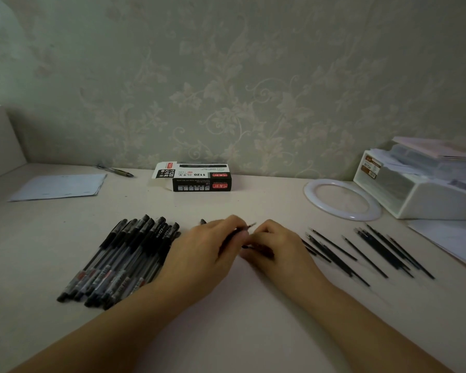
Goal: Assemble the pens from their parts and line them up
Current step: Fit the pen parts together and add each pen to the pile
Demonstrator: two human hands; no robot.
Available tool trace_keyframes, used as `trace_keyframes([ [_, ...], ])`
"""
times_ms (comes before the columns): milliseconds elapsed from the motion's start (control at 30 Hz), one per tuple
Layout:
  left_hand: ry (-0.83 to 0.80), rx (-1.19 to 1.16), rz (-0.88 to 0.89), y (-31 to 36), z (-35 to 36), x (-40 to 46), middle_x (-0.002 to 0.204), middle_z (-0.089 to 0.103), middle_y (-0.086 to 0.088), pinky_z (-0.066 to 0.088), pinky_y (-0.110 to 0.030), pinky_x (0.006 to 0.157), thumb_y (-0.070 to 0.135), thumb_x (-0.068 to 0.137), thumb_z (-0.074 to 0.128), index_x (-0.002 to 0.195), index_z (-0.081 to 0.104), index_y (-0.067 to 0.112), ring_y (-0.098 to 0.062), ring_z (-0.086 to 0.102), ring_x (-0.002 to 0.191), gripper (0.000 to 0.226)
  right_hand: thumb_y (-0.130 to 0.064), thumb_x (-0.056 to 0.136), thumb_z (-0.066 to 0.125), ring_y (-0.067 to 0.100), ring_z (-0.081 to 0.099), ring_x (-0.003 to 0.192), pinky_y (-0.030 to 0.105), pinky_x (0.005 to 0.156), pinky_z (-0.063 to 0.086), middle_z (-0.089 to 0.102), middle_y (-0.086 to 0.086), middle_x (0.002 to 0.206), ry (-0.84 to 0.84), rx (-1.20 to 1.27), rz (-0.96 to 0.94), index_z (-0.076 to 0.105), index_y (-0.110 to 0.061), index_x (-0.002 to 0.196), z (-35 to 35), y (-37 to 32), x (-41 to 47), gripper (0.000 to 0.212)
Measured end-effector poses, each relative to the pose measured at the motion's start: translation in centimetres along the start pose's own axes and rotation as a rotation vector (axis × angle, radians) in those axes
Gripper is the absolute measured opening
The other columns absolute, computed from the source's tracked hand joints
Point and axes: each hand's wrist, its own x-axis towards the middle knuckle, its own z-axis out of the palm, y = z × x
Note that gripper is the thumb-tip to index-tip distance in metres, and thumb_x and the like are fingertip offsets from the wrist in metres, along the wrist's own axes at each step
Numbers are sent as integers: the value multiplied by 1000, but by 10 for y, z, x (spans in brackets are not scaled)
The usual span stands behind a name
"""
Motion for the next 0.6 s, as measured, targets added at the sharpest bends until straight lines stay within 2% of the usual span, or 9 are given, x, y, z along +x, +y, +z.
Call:
trace_keyframes([
  [67, -45, 78, -5, -1, 1, -2, 79, 57, 19, 49, -33, 53, 52, 95, 33, 102, 52, 37, -5, 52, 68, 25, -23, 86, 74, -4, 53, 75, 7, 71, 39, 54, -10, 86, 12, 11, 27, 76, -17, 98, -1, 0, 1, 13],
  [167, -83, 183, -10, -4, 1, -2, 84, 60, 15, 49, -34, 56, 53, 94, 32, 103, 52, 37, -7, 56, 71, 27, -27, 85, 74, 3, 58, 78, 14, 73, 45, 58, -6, 89, 11, 15, 83, 74, -17, 93, -2, 1, 2, 12],
  [233, -101, 222, -15, -5, 0, -2, 81, 60, 14, 48, -32, 55, 53, 94, 32, 102, 52, 36, -9, 57, 71, 27, -29, 86, 73, 5, 58, 78, 18, 75, 47, 59, -6, 90, 7, -5, 90, 72, -17, 90, -1, 2, 2, 13],
  [300, -88, 225, -38, -7, -2, 0, 78, 58, 14, 46, -30, 54, 53, 95, 34, 99, 52, 34, -9, 55, 68, 27, -32, 88, 71, 4, 57, 77, 17, 73, 47, 58, -7, 89, 34, -27, 83, 70, -16, 88, -1, 1, 1, 16],
  [400, -40, 185, -74, -6, -4, 2, 70, 52, 16, 36, -25, 48, 52, 94, 37, 93, 48, 33, -7, 47, 61, 22, -31, 89, 69, 3, 59, 78, 14, 70, 47, 61, -12, 87, 166, 39, 58, 68, -19, 88, -3, -3, 2, 12],
  [467, -1, 120, -112, -5, -5, 4, 64, 51, 15, 35, -25, 47, 54, 91, 40, 90, 44, 34, -6, 46, 57, 20, -27, 91, 67, 6, 63, 79, 15, 70, 49, 67, -11, 84, 234, 261, 90, 69, -21, 88, -4, -7, 3, 6],
  [533, 21, 11, -147, -5, -3, 5, 64, 53, 14, 40, -25, 50, 55, 88, 47, 93, 46, 37, -2, 51, 59, 19, -27, 94, 63, 4, 65, 76, 15, 70, 51, 71, -7, 81, 185, 615, 169, 72, -21, 89, -5, -13, 4, 12],
  [600, 13, -84, -126, -4, -1, 5, 68, 56, 19, 39, -21, 53, 46, 89, 54, 96, 53, 37, 3, 52, 64, 12, -33, 93, 60, 8, 61, 72, 18, 69, 50, 70, 0, 79, 102, 874, 236, 74, -18, 89, -5, -18, 4, 21],
])
